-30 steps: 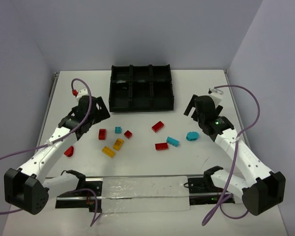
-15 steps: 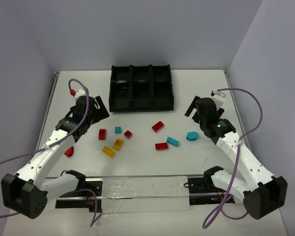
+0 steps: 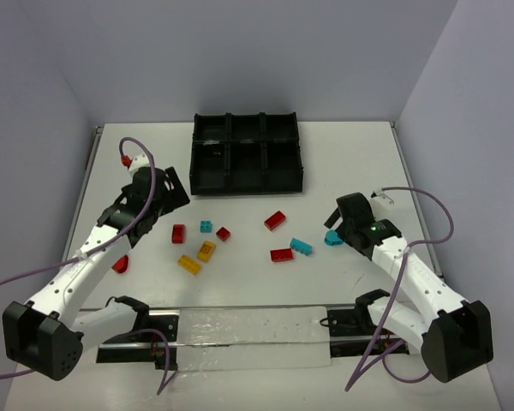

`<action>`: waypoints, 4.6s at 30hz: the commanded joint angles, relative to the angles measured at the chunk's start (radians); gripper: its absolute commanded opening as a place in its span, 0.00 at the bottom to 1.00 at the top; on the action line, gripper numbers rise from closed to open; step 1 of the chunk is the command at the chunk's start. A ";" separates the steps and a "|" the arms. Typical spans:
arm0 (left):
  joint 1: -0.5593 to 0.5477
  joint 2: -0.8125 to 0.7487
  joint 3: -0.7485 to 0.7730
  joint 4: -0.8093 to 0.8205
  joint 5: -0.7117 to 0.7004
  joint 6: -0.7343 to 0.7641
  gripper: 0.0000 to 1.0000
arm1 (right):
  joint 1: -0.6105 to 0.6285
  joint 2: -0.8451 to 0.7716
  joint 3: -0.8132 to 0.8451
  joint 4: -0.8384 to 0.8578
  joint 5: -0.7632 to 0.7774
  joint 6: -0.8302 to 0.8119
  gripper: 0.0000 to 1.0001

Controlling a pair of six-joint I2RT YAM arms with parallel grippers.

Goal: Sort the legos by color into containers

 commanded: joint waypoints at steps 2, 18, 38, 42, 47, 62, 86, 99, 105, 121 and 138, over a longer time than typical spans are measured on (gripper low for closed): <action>-0.005 0.018 0.016 0.006 0.002 0.027 0.99 | -0.009 0.007 -0.048 0.056 -0.045 0.087 0.98; -0.005 0.020 0.026 -0.004 -0.018 0.051 0.99 | -0.009 0.227 0.015 0.190 -0.097 0.108 1.00; -0.005 -0.009 0.013 -0.022 -0.030 0.035 0.99 | -0.008 0.398 0.086 0.282 -0.083 -0.050 0.87; -0.005 -0.022 0.003 -0.020 -0.028 0.034 0.99 | -0.006 0.408 0.084 0.294 -0.085 -0.071 0.75; -0.005 -0.034 0.003 -0.032 -0.044 0.030 0.99 | -0.003 0.413 0.078 0.309 -0.092 -0.076 0.57; -0.005 -0.032 0.010 -0.035 -0.042 0.029 0.99 | 0.026 0.331 0.119 0.269 -0.074 -0.121 0.44; -0.005 -0.052 0.062 -0.132 -0.055 0.005 0.99 | 0.180 0.564 0.604 0.232 -0.064 -0.219 0.44; -0.005 -0.082 0.084 -0.167 -0.047 0.001 0.99 | 0.182 0.929 0.993 0.122 -0.007 -0.279 0.57; -0.004 -0.083 0.086 -0.174 -0.036 -0.001 0.99 | 0.183 0.996 1.125 0.068 -0.013 -0.311 1.00; -0.004 -0.071 0.084 -0.155 -0.015 -0.003 0.99 | 0.183 0.379 0.398 0.167 -0.131 -0.360 0.93; -0.002 -0.048 0.099 -0.139 -0.003 0.009 0.99 | 0.306 0.324 0.241 -0.053 -0.294 -0.565 0.87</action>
